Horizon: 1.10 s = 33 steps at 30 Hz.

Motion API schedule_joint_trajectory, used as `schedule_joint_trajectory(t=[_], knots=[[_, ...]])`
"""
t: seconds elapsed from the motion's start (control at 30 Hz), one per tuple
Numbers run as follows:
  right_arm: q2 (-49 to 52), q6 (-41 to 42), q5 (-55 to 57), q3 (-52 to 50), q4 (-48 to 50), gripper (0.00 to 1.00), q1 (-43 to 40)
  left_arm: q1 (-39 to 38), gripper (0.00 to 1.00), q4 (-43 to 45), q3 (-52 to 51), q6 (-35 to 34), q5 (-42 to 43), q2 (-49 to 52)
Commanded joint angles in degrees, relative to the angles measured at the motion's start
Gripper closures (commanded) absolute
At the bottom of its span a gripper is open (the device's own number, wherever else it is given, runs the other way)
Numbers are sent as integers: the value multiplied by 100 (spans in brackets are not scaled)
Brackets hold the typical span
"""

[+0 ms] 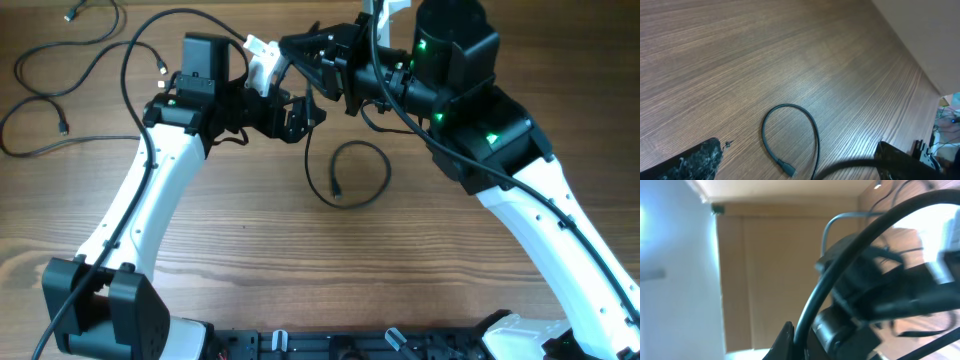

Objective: Untangle cables

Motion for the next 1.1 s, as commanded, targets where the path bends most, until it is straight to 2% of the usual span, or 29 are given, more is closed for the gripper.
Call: schedule_joint_trajectory(t=[0.0, 0.07, 0.1, 0.13, 0.17, 0.23, 0.27, 0.3, 0.37, 0.53, 0.67, 0.77, 0.87, 0.97, 1.03, 1.07], knots=[[-7, 192, -431, 31, 170, 95, -7, -153, 9, 107, -9, -249, -42, 48], [-7, 188, -435, 31, 168, 96, -129, -210, 17, -22, -9, -247, 304, 48], [-7, 186, -459, 31, 136, 96, -221, -212, 25, -28, -9, -247, 337, 48], [-7, 188, -551, 31, 133, 96, -315, -210, 46, -33, -9, -247, 332, 48], [-15, 192, -673, 31, 136, 96, -402, -210, 52, -42, -9, -247, 332, 48], [-15, 192, -929, 31, 133, 96, -564, -210, 54, -48, -9, -249, 334, 48], [-15, 181, -1021, 31, 129, 96, -634, -212, 59, -66, -9, -249, 345, 48], [-15, 160, -1038, 31, 116, 96, -675, -216, 69, -72, -9, -249, 389, 48], [-15, 146, -1027, 31, 79, 96, -680, -216, 96, -83, -9, -254, 494, 48], [-15, -382, -291, 31, -820, 96, -968, -144, 96, -247, -9, -361, 450, 48], [-15, -573, 656, 31, -2723, 96, -1751, 50, 96, -756, -9, -382, 310, 48], [-15, -1128, 1318, 31, -3377, 95, -2127, 238, 96, -918, -9, -822, 284, 48], [-15, -1281, 2063, 31, -3989, 79, -2345, 459, 96, -1069, -9, -1576, 293, 48], [-15, -1685, 2643, 31, -4336, 55, -2354, 527, 96, -1250, -9, -1729, 339, 46], [-15, -2009, 2817, 28, -4535, 35, -2354, 525, 96, -1394, -9, -1742, 452, 22], [-15, -2146, 2833, 28, -4612, 27, -2354, 527, 96, -1445, -9, -2041, 511, -24]])
